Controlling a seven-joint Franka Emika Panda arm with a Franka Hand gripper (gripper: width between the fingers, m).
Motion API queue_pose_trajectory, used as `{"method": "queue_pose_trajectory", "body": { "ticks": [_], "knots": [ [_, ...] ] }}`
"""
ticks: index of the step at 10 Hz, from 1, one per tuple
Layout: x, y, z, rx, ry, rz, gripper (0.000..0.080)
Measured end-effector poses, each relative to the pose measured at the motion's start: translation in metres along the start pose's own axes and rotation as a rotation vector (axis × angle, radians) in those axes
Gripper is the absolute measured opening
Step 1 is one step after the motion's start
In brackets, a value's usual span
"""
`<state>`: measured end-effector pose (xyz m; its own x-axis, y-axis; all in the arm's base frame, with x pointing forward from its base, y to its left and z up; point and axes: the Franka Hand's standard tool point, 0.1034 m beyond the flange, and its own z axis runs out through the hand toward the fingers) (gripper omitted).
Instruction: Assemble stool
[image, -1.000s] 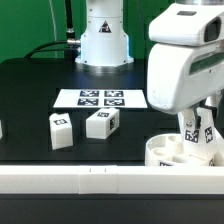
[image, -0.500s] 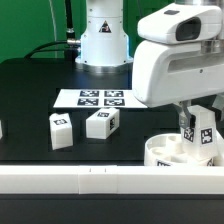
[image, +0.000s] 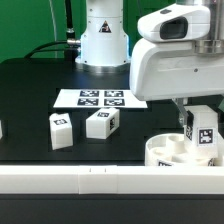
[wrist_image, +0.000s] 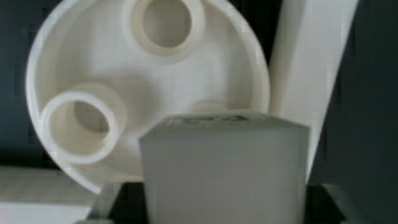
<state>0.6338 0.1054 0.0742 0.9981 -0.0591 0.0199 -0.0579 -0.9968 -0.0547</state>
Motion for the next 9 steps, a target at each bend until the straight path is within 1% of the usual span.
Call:
{"method": "queue_pose_trajectory", "body": {
  "ticks": [3, 6, 7, 9],
  "knots": [
    [-0.0016, -0.0073, 0.001, 0.011, 0.0, 0.243, 0.034],
    [-0.0011, -0.0077, 0.0009, 0.026, -0.004, 0.483, 0.034],
    [-0.0013, -0.0085, 0.001, 0.027, -0.005, 0.56, 0.034],
    [-0.0018, -0.0101, 0.0014, 0.044, -0.016, 0.783, 0.034]
  ]
}}
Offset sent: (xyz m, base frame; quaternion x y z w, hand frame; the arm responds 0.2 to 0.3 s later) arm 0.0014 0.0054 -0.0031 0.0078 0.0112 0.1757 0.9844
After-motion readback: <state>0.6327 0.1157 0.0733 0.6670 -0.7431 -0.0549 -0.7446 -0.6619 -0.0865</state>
